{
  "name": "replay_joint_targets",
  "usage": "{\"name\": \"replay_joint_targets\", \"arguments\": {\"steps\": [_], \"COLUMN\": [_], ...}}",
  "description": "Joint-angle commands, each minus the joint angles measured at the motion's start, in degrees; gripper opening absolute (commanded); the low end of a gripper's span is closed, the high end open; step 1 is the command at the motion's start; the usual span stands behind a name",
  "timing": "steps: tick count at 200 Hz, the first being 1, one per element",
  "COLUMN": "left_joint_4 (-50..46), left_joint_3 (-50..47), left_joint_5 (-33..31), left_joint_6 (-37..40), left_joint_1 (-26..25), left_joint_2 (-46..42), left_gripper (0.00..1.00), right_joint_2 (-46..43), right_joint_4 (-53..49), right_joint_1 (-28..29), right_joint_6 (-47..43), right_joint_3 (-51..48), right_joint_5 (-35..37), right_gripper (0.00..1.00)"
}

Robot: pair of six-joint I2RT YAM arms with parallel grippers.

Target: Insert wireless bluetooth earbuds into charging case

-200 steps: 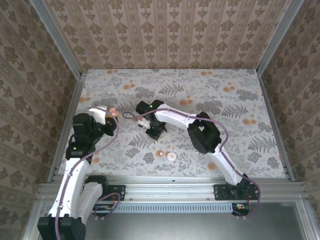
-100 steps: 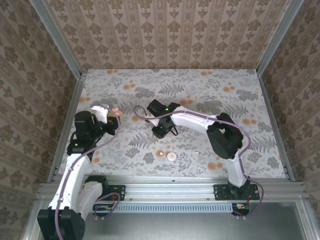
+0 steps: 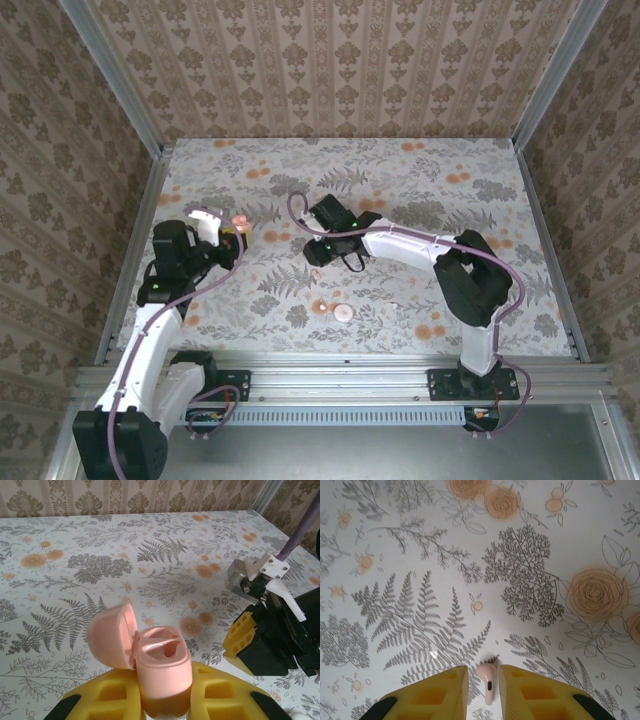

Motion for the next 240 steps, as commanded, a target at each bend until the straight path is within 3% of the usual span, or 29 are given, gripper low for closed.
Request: {"name": "replay_joint_targets", "arguments": {"steps": [1,70,156,240], "left_joint_4": [1.72,6.15,26.07,36.64], "left_joint_3": [-0.20,-0.16,-5.46,-12.15], "left_joint_5": [1.78,1.98,-4.46,-1.31], "left_joint_6": [-0.33,-4.32,-7.25,-4.45], "left_joint_1": [-0.41,-2.22,-12.54,-13.41], "left_joint_2": [0.06,-0.26,6.94,5.01], "left_gripper": [0.04,0.03,0.02,0.03], "right_joint_2": [-4.26,-12.55,-22.22,-27.40], "right_joint_4": [6.14,17.49,22.50,23.50], "right_joint_1": [-0.64,-3.20,-7.48,-7.93], "right_joint_6": [3.24,4.86,3.97,0.55], "right_joint_3": [-2.02,-10.54,-15.90,-15.66], "right_joint_5": [-1.83,-4.74,-10.61,-14.70], "right_gripper": [0.24,0.23,0.22,0.22]}}
